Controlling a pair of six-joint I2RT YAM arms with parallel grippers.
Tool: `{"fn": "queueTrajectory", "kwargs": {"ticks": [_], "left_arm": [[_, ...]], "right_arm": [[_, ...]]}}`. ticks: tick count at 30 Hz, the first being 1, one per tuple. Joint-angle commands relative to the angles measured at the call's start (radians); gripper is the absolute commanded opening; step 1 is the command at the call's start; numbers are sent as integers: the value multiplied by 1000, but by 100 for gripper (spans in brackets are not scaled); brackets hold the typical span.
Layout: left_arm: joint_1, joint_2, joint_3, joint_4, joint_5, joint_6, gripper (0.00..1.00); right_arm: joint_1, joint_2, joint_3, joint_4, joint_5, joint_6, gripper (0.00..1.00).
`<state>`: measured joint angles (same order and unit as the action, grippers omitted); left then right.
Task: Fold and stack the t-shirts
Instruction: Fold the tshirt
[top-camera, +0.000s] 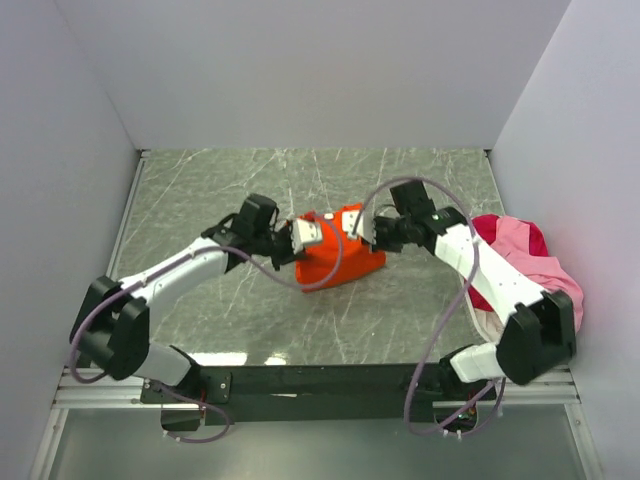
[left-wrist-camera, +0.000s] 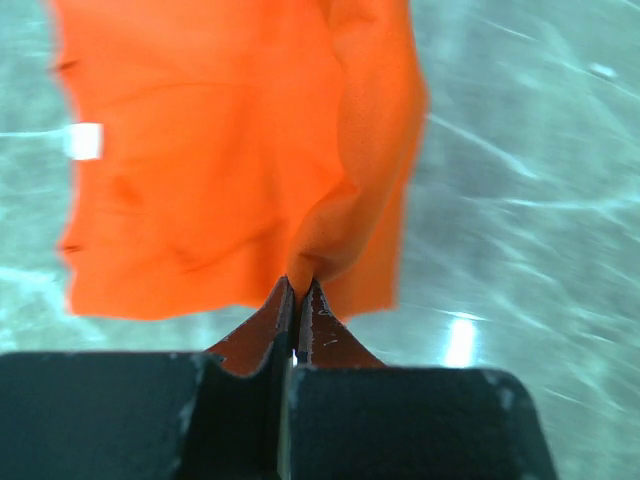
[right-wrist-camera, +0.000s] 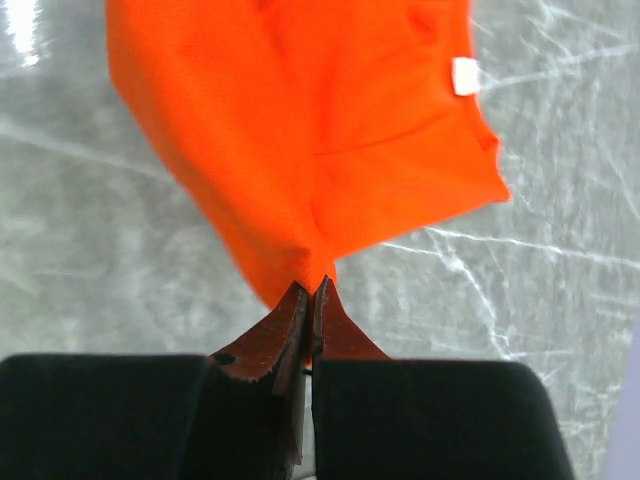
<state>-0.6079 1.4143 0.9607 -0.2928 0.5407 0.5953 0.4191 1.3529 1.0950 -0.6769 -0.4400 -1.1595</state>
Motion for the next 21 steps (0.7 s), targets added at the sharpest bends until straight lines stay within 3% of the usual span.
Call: {"fn": "queueTrajectory", "kwargs": {"ticks": [1, 12, 21], "left_arm": [[98, 85, 94, 44, 103, 23, 0], [284, 383, 305, 197, 105, -143, 0], [313, 521, 406, 245, -19, -221, 0]], "right_arm": [[-16, 121, 152, 68, 35, 101, 0], [-45, 533, 514, 123, 129, 253, 0], [-45, 706, 641, 223, 221, 348, 0]]}}
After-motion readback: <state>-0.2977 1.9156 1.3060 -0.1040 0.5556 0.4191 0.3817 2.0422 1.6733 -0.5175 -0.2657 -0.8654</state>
